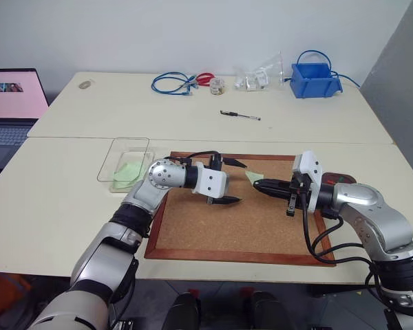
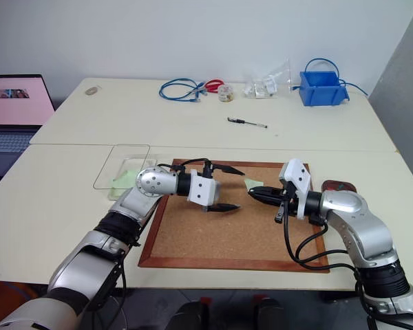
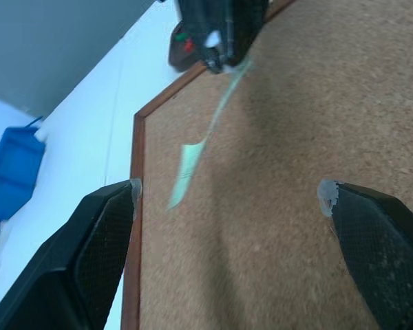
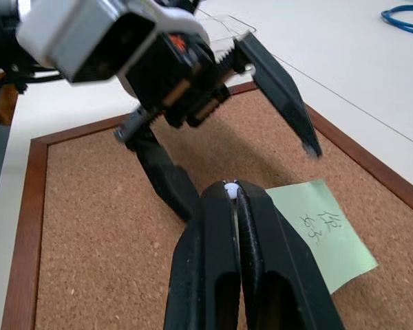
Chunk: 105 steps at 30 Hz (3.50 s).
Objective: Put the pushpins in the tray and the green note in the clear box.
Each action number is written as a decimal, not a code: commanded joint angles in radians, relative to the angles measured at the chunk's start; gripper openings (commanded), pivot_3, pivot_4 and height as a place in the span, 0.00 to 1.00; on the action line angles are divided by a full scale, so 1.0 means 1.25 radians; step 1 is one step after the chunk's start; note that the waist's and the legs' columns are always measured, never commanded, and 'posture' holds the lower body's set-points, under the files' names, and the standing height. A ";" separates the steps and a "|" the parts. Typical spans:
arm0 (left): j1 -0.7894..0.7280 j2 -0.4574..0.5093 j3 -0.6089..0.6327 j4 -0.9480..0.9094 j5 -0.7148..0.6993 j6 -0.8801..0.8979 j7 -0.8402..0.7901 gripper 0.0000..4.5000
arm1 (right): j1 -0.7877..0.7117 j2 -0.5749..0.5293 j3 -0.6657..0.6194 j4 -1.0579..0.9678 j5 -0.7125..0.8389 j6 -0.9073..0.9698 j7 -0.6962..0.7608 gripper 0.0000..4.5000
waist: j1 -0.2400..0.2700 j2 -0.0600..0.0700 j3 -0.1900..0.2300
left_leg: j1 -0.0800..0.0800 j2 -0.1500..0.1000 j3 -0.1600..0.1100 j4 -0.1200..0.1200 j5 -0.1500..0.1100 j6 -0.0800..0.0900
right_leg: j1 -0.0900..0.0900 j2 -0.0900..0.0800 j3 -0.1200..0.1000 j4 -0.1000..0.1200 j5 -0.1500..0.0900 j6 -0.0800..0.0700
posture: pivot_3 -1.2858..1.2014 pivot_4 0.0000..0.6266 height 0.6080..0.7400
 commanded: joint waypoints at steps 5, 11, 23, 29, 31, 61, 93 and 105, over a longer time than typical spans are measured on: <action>-0.048 -0.031 0.000 0.033 0.005 -0.089 0.031 0.99 | -0.011 0.014 0.005 -0.050 0.021 0.014 -0.011 0.00 | 0.000 0.000 0.000 | 0.000 0.000 0.000 0.001 0.000 0.000 | 0.000 0.000 0.000 0.000 0.000 0.000 | 0.52 0.24 1.00; -0.057 -0.036 0.002 0.048 0.000 -0.106 0.028 0.83 | -0.016 0.016 0.008 -0.045 0.018 0.013 -0.013 0.00 | 0.000 0.000 0.000 | 0.000 0.000 0.000 0.001 0.000 0.000 | 0.000 0.000 0.000 0.001 0.000 0.000 | 0.52 0.24 1.00; -0.064 -0.031 0.012 0.049 0.020 -0.139 0.070 0.37 | -0.033 0.024 0.010 -0.021 0.013 0.009 -0.012 0.00 | 0.000 0.000 0.000 | 0.000 0.000 0.000 0.002 0.000 0.000 | 0.000 0.000 0.000 0.001 0.000 0.000 | 0.52 0.24 1.00; -0.071 -0.027 0.012 0.065 0.031 -0.151 0.090 0.13 | -0.054 0.026 0.003 0.003 0.015 0.010 -0.012 0.00 | -0.001 0.000 0.000 | 0.000 0.000 0.000 0.003 0.000 0.000 | 0.000 0.000 0.000 0.002 0.000 0.000 | 0.52 0.24 1.00; -0.073 -0.024 0.012 0.070 0.038 -0.162 0.099 0.05 | -0.059 0.026 -0.002 0.010 0.019 0.015 -0.014 0.00 | -0.001 0.000 0.000 | 0.000 0.000 0.000 0.003 0.000 0.000 | 0.000 0.000 0.000 0.002 0.000 0.000 | 0.52 0.24 1.00; -0.053 0.031 0.015 0.070 0.128 -0.265 0.271 0.01 | -0.109 0.016 -0.124 0.053 0.167 0.194 -0.097 0.00 | -0.001 0.000 0.000 | 0.000 0.000 0.000 0.004 0.000 0.000 | 0.000 0.000 0.000 0.003 0.000 0.000 | 0.52 0.24 1.00; 0.236 -0.061 0.120 -0.627 -0.230 0.773 0.224 0.01 | 0.179 0.048 -0.288 -0.054 -0.139 0.089 -0.594 0.00 | -0.001 0.001 -0.001 | 0.001 0.000 0.000 0.006 0.000 0.000 | 0.000 0.000 0.002 0.008 0.000 0.000 | 0.52 0.24 1.00; 0.149 -0.094 0.064 -0.565 -0.273 0.804 0.136 0.01 | 0.112 0.081 -0.302 0.086 -0.155 0.094 -0.609 0.00 | -0.004 0.001 -0.001 | 0.003 0.001 0.002 0.005 0.000 0.000 | 0.001 0.001 0.004 0.009 0.000 0.000 | 0.52 0.24 1.00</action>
